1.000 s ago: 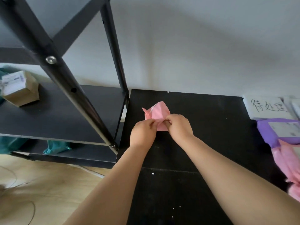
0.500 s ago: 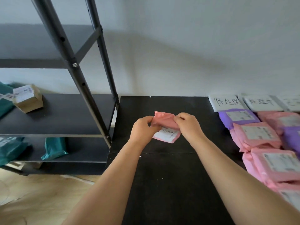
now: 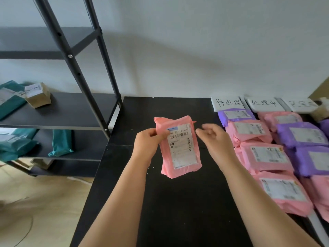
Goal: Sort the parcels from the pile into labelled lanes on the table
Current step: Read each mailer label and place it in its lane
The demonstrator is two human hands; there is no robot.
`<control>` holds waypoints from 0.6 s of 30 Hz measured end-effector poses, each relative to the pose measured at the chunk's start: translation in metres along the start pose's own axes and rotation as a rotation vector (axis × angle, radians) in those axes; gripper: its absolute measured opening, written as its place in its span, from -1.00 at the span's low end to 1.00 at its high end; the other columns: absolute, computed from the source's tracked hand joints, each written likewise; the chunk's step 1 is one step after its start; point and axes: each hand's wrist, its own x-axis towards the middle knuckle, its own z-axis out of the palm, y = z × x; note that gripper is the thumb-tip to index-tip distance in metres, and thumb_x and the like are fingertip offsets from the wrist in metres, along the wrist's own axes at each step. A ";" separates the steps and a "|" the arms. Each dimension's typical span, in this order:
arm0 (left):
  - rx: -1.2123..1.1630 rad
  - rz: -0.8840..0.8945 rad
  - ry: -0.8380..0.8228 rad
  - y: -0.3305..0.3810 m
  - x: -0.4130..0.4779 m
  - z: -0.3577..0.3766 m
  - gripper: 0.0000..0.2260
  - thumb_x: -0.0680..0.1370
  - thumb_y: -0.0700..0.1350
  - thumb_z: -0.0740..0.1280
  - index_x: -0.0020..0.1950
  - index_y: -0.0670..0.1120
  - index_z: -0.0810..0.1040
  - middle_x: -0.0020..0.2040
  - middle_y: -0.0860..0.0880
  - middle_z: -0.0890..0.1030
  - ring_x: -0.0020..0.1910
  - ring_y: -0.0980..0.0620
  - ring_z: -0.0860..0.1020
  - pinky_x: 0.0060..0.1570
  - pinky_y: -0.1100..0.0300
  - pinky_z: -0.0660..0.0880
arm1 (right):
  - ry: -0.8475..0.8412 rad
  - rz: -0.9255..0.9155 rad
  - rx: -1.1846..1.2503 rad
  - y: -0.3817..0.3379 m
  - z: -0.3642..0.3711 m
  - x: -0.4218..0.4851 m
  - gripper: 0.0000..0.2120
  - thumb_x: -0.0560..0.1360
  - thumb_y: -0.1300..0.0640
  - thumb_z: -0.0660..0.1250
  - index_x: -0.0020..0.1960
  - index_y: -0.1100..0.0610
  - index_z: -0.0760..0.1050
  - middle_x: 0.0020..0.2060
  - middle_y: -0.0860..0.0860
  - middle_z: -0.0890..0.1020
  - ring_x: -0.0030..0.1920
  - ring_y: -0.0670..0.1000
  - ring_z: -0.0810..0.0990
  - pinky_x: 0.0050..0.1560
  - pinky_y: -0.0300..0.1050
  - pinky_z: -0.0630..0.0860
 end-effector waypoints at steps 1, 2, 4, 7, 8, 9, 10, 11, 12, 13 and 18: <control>-0.028 -0.019 0.017 -0.003 -0.008 0.004 -0.87 0.53 -0.02 0.44 0.01 -0.05 0.67 -0.09 0.06 0.71 -0.11 0.10 0.68 -0.18 0.27 0.54 | -0.027 -0.002 -0.035 0.008 -0.004 -0.008 -0.62 0.56 -0.05 0.37 0.32 0.06 0.50 0.10 -0.11 0.58 0.03 -0.16 0.51 -0.08 -0.30 0.38; -0.056 -0.036 0.033 -0.006 -0.016 0.008 -0.86 0.53 -0.01 0.44 0.00 -0.05 0.68 -0.09 0.05 0.72 -0.11 0.10 0.68 -0.17 0.26 0.54 | -0.065 -0.003 -0.073 0.015 -0.008 -0.016 -0.63 0.56 -0.04 0.37 0.32 0.06 0.51 0.11 -0.11 0.59 0.04 -0.15 0.51 -0.07 -0.30 0.40; -0.109 -0.071 0.055 -0.012 -0.032 0.014 -0.85 0.53 0.01 0.44 -0.02 -0.05 0.68 -0.11 0.05 0.72 -0.11 0.08 0.68 -0.08 0.20 0.57 | -0.146 -0.004 -0.136 0.024 -0.015 -0.031 -0.67 0.56 -0.05 0.37 0.28 0.04 0.54 0.09 -0.12 0.61 0.04 -0.13 0.54 -0.05 -0.27 0.46; -0.176 -0.105 0.046 -0.018 -0.045 0.019 -0.84 0.53 0.00 0.43 -0.02 -0.07 0.69 -0.11 0.03 0.73 -0.07 0.02 0.69 0.08 0.05 0.60 | -0.224 0.012 -0.150 0.029 -0.021 -0.048 -0.76 0.55 -0.06 0.38 0.16 0.01 0.58 -0.02 -0.16 0.63 0.01 -0.12 0.61 -0.02 -0.16 0.59; -0.188 -0.113 0.040 -0.019 -0.048 0.020 -0.84 0.53 0.00 0.43 -0.02 -0.08 0.69 -0.11 0.03 0.73 -0.07 0.01 0.70 0.10 0.02 0.60 | -0.231 0.011 -0.138 0.030 -0.023 -0.053 -0.81 0.55 -0.06 0.39 0.11 -0.01 0.59 -0.06 -0.17 0.63 -0.01 -0.14 0.61 -0.03 -0.18 0.60; -0.196 -0.120 0.033 -0.020 -0.051 0.020 -0.83 0.53 0.00 0.44 -0.01 -0.08 0.68 -0.11 0.02 0.73 -0.06 0.00 0.70 0.11 -0.01 0.60 | -0.234 0.007 -0.119 0.031 -0.026 -0.057 -0.86 0.54 -0.04 0.39 0.06 -0.02 0.60 -0.09 -0.19 0.64 -0.05 -0.17 0.62 -0.08 -0.23 0.58; -0.201 -0.125 0.023 -0.021 -0.054 0.021 -0.83 0.53 0.00 0.44 0.00 -0.08 0.68 -0.10 0.02 0.73 -0.06 0.00 0.70 0.11 -0.03 0.60 | -0.235 0.006 -0.092 0.032 -0.028 -0.061 -0.91 0.54 -0.03 0.40 0.01 -0.04 0.60 -0.11 -0.20 0.64 -0.07 -0.19 0.62 -0.14 -0.28 0.56; -0.201 -0.128 0.015 -0.022 -0.056 0.021 -0.82 0.53 0.00 0.43 0.00 -0.09 0.68 -0.10 0.01 0.73 -0.06 0.00 0.70 0.11 -0.04 0.61 | -0.232 0.011 -0.060 0.031 -0.030 -0.064 -0.95 0.54 -0.01 0.41 -0.03 -0.06 0.61 -0.13 -0.20 0.66 -0.08 -0.20 0.63 -0.17 -0.31 0.54; -0.201 -0.127 0.006 -0.022 -0.058 0.020 -0.81 0.54 0.01 0.42 0.01 -0.09 0.67 -0.10 0.01 0.73 -0.06 -0.01 0.70 0.10 -0.06 0.61 | -0.223 0.022 -0.028 0.031 -0.030 -0.067 -0.97 0.54 0.01 0.41 -0.06 -0.06 0.62 -0.14 -0.18 0.67 -0.08 -0.19 0.64 -0.17 -0.30 0.55; -0.201 -0.126 -0.002 -0.023 -0.060 0.019 -0.80 0.55 0.03 0.41 0.02 -0.09 0.67 -0.09 0.01 0.73 -0.06 -0.01 0.70 0.10 -0.07 0.61 | -0.208 0.033 -0.005 0.030 -0.030 -0.069 -0.96 0.54 0.02 0.41 -0.08 -0.04 0.63 -0.14 -0.16 0.68 -0.08 -0.17 0.65 -0.14 -0.28 0.56; -0.193 -0.169 -0.082 -0.029 -0.068 0.005 -0.75 0.57 0.09 0.35 0.06 -0.06 0.65 -0.04 0.00 0.72 0.00 -0.04 0.69 0.14 -0.10 0.59 | -0.113 0.101 0.076 0.024 -0.020 -0.079 -0.89 0.55 0.06 0.40 -0.12 0.06 0.64 -0.17 -0.09 0.69 -0.10 -0.13 0.67 -0.10 -0.22 0.59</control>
